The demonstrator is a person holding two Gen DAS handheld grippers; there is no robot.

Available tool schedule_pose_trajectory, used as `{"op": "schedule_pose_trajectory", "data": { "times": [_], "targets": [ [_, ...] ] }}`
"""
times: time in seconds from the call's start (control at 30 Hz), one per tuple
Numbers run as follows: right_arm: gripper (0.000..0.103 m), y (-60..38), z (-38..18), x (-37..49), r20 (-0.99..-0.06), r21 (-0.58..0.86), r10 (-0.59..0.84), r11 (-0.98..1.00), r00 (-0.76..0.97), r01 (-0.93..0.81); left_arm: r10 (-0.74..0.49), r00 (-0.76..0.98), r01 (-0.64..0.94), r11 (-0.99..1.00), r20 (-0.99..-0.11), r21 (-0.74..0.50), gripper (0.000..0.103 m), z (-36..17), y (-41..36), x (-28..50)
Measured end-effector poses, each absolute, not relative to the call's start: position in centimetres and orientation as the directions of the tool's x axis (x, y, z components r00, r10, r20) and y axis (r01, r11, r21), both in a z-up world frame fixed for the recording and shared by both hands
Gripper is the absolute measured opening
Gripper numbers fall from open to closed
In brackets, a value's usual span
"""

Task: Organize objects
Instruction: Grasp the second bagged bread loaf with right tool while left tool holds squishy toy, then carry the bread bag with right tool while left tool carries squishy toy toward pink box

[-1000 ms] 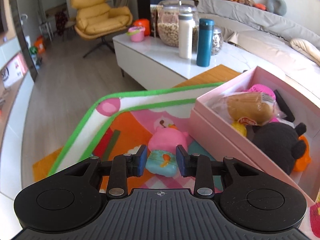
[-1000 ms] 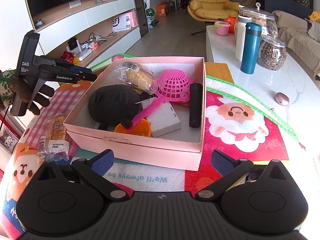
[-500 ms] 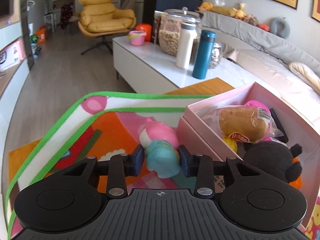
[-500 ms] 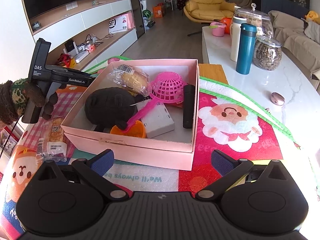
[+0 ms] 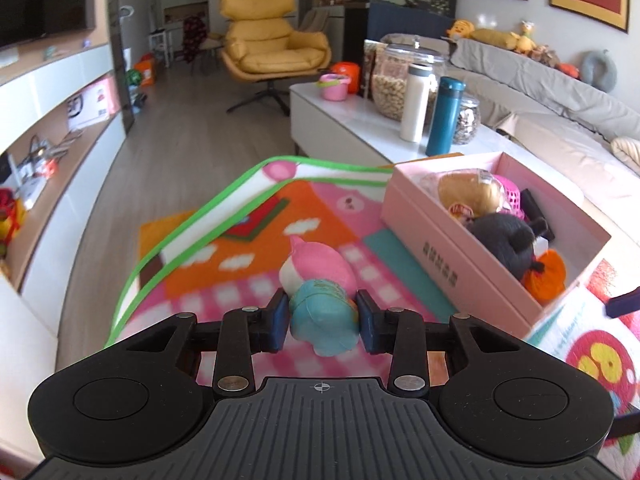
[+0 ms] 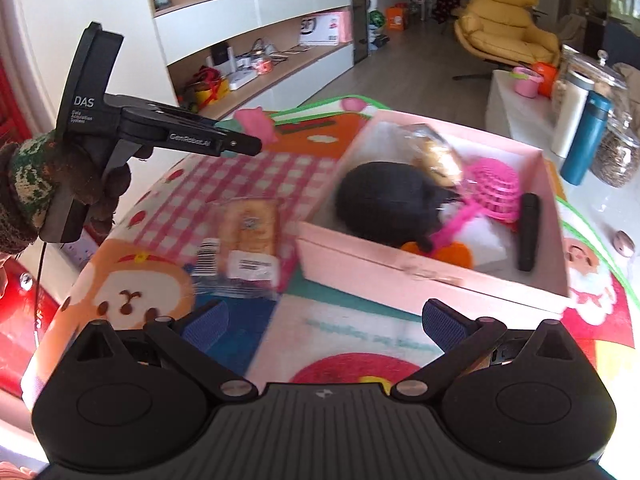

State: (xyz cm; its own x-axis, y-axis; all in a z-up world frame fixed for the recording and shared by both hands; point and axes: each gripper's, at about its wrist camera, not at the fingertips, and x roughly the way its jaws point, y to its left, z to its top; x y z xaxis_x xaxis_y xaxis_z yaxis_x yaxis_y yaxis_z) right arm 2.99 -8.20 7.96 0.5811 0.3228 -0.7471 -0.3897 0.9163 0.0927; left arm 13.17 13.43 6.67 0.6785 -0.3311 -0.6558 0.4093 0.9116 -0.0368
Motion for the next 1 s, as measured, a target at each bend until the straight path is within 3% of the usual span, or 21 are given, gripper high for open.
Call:
{"op": "schedule_pose_trajectory", "data": {
  "times": [0.3,0.5,0.57,0.73,0.8,0.97,1.0],
  "targets": [
    [0.102,1.0,5.3,6.0,-0.798,0.059,0.307,0.896,0.518,-0.440,-0.376,0.720,0.377,0.918,-0.582,-0.127,0.039,8.5,18.1,6.2],
    [0.094,5.0,4.6,8.0,-0.799,-0.016,0.225,0.919,0.557,-0.393,-0.363,0.744,0.334,0.929,-0.561,-0.159,0.039,8.9,19.5,4.3],
    [0.088,5.7,4.5,7.9,-0.787,-0.065,0.193,0.919,0.586,-0.390,-0.361,0.742,0.328,0.930,-0.565,-0.165,0.039,8.8,19.7,3.8],
    [0.044,4.9,5.3,6.7,-0.766,-0.121,0.159,0.916,0.622,-0.382,-0.368,0.737,0.320,0.929,-0.567,-0.186,0.039,8.6,19.6,2.8],
    [0.037,4.2,5.6,6.3,-0.770,-0.107,0.171,0.915,0.614,-0.389,-0.373,0.735,0.319,0.927,-0.566,-0.195,0.039,8.6,19.4,2.3],
    [0.040,2.6,5.8,5.2,-0.779,-0.063,0.212,0.910,0.590,-0.411,-0.382,0.738,0.325,0.924,-0.557,-0.204,0.039,8.8,18.9,1.1],
    [0.054,2.0,5.9,5.0,-0.782,-0.034,0.236,0.909,0.578,-0.416,-0.382,0.737,0.324,0.924,-0.558,-0.205,0.039,8.8,18.9,0.9]
  ]
}}
